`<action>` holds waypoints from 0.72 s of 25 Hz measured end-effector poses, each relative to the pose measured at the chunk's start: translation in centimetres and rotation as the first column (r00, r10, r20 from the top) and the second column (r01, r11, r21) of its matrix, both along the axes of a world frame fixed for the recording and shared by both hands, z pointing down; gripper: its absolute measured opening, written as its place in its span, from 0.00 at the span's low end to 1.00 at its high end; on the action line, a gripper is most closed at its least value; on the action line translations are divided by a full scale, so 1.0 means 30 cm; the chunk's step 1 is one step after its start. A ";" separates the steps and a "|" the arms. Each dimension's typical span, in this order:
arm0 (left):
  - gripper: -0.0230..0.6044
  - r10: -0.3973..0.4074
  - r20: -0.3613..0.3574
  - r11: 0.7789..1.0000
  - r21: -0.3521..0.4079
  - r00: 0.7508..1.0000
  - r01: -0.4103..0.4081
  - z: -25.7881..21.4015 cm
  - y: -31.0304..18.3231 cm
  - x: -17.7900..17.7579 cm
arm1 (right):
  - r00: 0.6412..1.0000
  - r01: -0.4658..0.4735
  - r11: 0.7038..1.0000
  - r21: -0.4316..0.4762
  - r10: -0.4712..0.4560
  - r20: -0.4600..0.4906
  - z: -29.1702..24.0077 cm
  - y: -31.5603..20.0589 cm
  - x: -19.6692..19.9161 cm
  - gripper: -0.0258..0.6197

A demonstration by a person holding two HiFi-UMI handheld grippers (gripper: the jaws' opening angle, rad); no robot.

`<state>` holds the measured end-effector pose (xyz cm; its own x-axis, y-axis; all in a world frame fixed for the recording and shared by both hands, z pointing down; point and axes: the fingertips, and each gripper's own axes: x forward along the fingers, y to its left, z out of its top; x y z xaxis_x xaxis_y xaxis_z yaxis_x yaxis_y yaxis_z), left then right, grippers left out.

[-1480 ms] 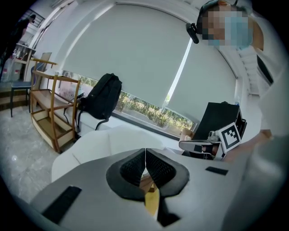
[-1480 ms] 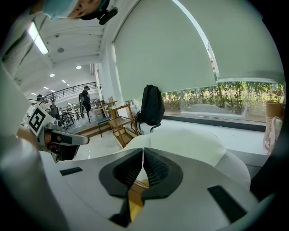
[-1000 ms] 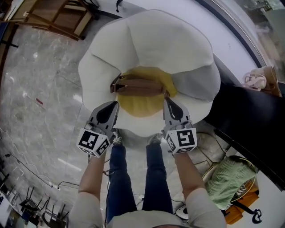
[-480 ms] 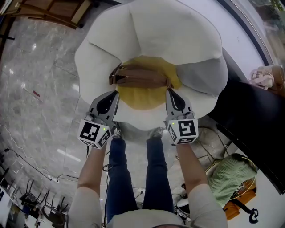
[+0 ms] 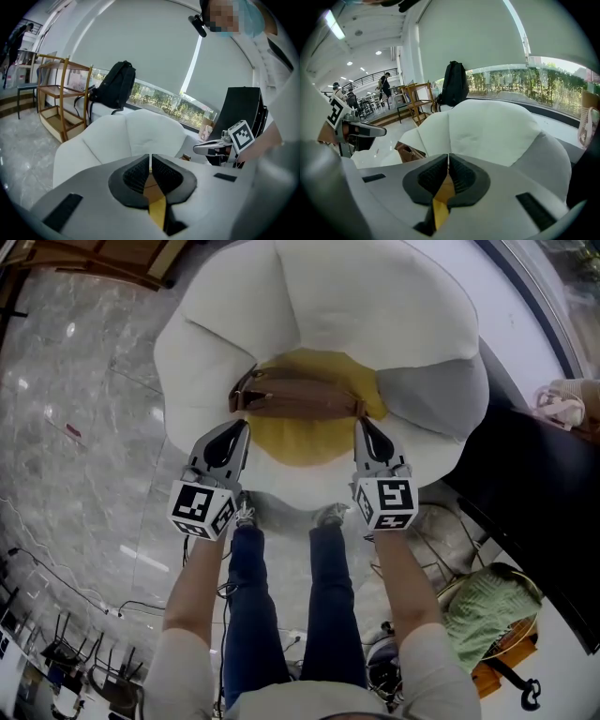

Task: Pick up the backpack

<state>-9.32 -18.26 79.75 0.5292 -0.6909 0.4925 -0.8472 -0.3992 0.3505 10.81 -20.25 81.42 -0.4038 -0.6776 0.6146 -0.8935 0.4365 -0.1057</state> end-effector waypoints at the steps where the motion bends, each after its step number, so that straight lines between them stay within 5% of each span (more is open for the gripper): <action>1: 0.09 -0.006 0.000 1.000 -0.013 1.000 0.006 0.018 0.001 -0.002 | 1.000 0.004 1.000 -0.005 -0.004 -0.009 0.013 -0.001 0.003 0.09; 12: 0.09 -0.070 -0.033 0.992 -0.104 0.997 0.066 0.146 0.020 -0.038 | 0.997 0.058 0.997 -0.059 -0.061 -0.056 0.123 -0.014 0.010 0.09; 14: 0.11 -0.084 -0.047 0.989 -0.122 0.995 0.078 0.162 0.030 -0.037 | 0.996 0.070 0.996 -0.055 -0.073 -0.058 0.130 -0.011 0.002 0.21; 15: 0.21 -0.097 -0.054 0.986 -0.140 0.994 0.088 0.175 0.033 -0.037 | 0.996 0.069 0.996 -0.056 -0.073 -0.056 0.136 -0.010 0.000 0.38; 16: 0.39 -0.112 -0.060 0.982 -0.161 0.992 0.101 0.192 0.036 -0.038 | 0.996 0.066 0.996 -0.059 -0.069 -0.055 0.142 -0.010 0.000 0.45; 18: 0.46 -0.131 -0.065 0.973 -0.199 0.989 0.116 0.227 0.043 -0.037 | 0.996 0.060 0.996 -0.061 -0.064 -0.056 0.152 -0.009 0.007 0.45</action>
<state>-10.44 -16.96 86.56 0.4875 -0.6486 0.5845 -0.8531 -0.2113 0.4770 11.03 -20.51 85.96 -0.4065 -0.6142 0.6764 -0.8703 0.4857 -0.0820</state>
